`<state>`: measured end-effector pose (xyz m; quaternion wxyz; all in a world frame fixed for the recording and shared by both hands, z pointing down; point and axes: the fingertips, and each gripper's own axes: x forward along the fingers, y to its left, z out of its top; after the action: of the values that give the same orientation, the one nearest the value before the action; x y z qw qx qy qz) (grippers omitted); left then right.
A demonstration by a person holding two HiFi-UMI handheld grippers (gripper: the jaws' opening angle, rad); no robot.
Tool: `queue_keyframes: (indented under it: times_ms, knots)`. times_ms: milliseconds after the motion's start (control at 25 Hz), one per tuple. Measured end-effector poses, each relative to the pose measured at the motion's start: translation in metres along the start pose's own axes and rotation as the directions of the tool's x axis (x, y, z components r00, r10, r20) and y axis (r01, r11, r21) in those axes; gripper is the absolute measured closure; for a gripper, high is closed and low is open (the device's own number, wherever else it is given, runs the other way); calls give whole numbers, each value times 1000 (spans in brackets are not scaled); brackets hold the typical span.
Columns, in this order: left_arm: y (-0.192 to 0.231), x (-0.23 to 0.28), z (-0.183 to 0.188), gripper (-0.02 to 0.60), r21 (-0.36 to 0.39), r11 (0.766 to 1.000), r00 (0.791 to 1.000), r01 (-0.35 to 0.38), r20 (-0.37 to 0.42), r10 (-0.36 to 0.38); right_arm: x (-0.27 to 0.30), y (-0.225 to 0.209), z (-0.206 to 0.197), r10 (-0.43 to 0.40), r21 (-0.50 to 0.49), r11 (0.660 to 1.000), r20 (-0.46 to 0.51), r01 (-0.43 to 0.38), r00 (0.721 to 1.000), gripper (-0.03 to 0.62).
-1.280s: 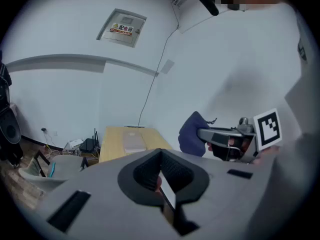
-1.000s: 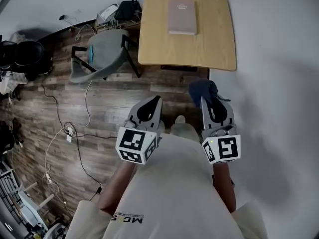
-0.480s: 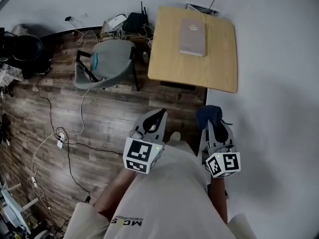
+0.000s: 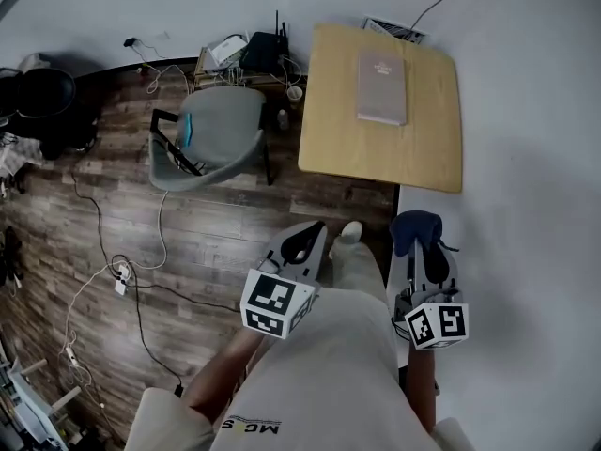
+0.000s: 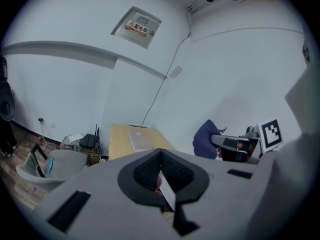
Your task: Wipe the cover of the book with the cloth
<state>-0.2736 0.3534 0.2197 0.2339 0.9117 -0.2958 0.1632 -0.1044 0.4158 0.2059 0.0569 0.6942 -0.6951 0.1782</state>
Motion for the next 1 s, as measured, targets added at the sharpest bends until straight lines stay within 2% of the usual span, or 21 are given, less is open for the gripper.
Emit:
queue_keyframes:
  times_ms: [120, 240, 400, 520, 640, 840, 1000]
  knots:
    - [5, 26, 14, 575, 26, 1000, 1000, 7, -8, -7, 22, -9, -9, 7, -28, 1000, -30, -8, 1000, 507]
    - [11, 55, 23, 575, 31, 1000, 1000, 4, -18, -3, 48, -27, -10, 12, 8, 1000, -38, -12, 999, 508]
    - [16, 102, 48, 575, 69, 997, 999, -27, -35, 29, 92, -62, 8, 59, 47, 997, -15, -58, 998, 508]
    - [21, 147, 72, 575, 55, 997, 998, -48, -29, 49, 136, -87, 31, 117, 14, 993, -3, -117, 993, 507]
    - [21, 191, 90, 575, 76, 995, 997, -71, -39, 74, 171, -112, 50, 167, -11, 986, 6, -167, 986, 507]
    - [22, 243, 116, 575, 66, 991, 991, -117, -58, 121, 215, -147, 65, 200, 35, 979, 3, -200, 980, 507]
    - [17, 277, 121, 575, 68, 990, 987, -127, -90, 132, 239, -173, 67, 214, 51, 976, 1, -214, 977, 508]
